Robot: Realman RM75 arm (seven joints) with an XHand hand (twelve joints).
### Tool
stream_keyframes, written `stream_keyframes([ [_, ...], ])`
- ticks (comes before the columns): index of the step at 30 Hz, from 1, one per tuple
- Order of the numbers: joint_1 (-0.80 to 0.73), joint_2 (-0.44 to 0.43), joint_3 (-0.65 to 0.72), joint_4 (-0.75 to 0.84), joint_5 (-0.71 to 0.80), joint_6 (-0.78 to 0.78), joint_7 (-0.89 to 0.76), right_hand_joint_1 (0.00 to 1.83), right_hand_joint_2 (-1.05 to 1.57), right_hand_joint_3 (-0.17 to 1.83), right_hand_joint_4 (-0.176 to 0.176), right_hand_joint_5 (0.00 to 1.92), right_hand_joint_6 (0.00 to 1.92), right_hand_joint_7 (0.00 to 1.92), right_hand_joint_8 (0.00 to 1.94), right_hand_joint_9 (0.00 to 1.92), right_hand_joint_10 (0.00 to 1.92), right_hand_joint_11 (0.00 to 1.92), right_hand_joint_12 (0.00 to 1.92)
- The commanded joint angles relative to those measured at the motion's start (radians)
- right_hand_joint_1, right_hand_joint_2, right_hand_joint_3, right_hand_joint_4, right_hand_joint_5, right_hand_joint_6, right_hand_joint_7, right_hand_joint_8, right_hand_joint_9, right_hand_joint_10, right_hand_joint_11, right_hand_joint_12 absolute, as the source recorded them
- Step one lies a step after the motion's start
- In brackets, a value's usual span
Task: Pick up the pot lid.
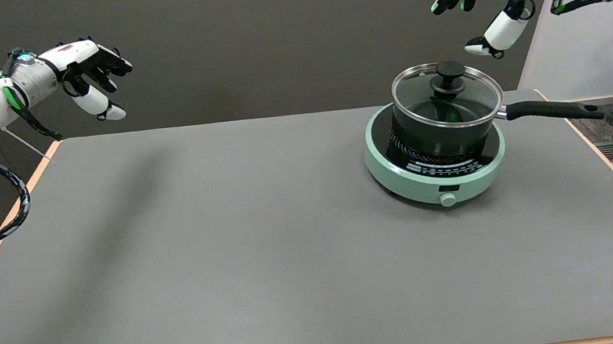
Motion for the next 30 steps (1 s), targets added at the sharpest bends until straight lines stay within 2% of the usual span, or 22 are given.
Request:
stream_keyframes([
  [1, -0.189, 0.019, 0.195, 0.040, 0.038, -0.017, -0.004, 0.88, 0.63, 0.86, -0.007, 0.43, 0.20, 0.37, 0.56, 0.58, 0.60, 0.33, 1.05],
  [6, -0.314, 0.019, 0.337, 0.041, 0.049, -0.036, -0.004, 0.88, 0.63, 0.86, -0.009, 0.43, 0.20, 0.37, 0.57, 0.57, 0.60, 0.31, 1.07],
  [10, -0.365, 0.019, 0.389, 0.034, 0.095, -0.091, -0.024, 0.88, 0.63, 0.86, -0.009, 0.43, 0.21, 0.37, 0.57, 0.57, 0.60, 0.30, 1.07],
  [23, -0.336, 0.019, 0.387, 0.038, 0.151, -0.155, -0.030, 0.85, 0.62, 0.87, 0.008, 0.47, 0.22, 0.46, 0.49, 0.66, 0.58, 0.39, 1.10],
  [25, -0.332, 0.019, 0.374, 0.037, 0.167, -0.158, -0.030, 0.76, 0.62, 0.93, 0.017, 0.46, 0.26, 0.47, 0.50, 0.66, 0.61, 0.45, 1.06],
  [27, -0.331, 0.019, 0.363, 0.039, 0.179, -0.156, -0.030, 0.75, 0.62, 0.93, 0.019, 0.46, 0.26, 0.48, 0.50, 0.66, 0.61, 0.46, 1.06],
  [30, -0.321, 0.017, 0.338, 0.042, 0.175, -0.133, -0.030, 0.81, 0.62, 0.85, 0.025, 0.49, 0.23, 0.54, 0.41, 0.70, 0.58, 0.47, 1.09],
])
